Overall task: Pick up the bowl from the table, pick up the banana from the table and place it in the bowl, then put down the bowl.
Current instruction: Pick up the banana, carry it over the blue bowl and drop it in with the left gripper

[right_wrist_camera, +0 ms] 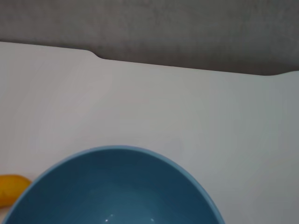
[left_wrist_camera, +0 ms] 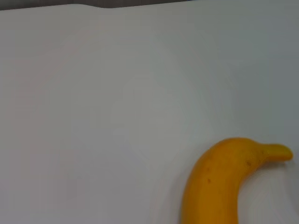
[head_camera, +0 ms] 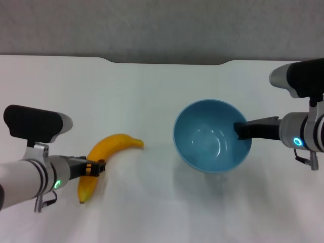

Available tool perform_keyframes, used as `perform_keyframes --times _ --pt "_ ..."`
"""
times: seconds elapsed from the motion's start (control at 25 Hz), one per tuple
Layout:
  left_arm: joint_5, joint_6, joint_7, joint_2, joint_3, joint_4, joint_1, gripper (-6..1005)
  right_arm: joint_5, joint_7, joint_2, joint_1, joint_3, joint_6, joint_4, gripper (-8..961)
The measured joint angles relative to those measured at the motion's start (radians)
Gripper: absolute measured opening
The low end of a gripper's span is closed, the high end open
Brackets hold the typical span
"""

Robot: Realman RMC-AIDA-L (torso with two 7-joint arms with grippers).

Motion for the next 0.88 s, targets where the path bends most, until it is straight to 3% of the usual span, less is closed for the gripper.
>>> perform_keyframes --times 0.08,0.36,0.52,0.64,0.88 --pt "0.001 -0.011 0.005 0.001 -0.005 -0.029 0.011 495 0.004 0.000 -0.001 -0.006 -0.001 -0.005 -0.003 85" --pt "-0.001 -0.124 0.095 0.004 -0.099 -0.335 0.132 492 0.009 0.000 -0.001 0.004 -0.013 -0.010 -0.028 90" --pt "-0.045 -0.174 0.120 0.004 -0.099 -0.471 0.177 492 0.026 0.000 0.000 0.008 -0.035 -0.034 -0.044 93" --pt "-0.217 -0.201 0.191 0.003 -0.088 -0.537 0.181 492 0.057 0.000 -0.001 0.023 -0.064 -0.054 -0.061 96" --pt "-0.426 -0.227 0.315 0.002 -0.084 -0.544 0.148 491 0.094 0.000 -0.001 0.063 -0.103 -0.073 -0.093 100"
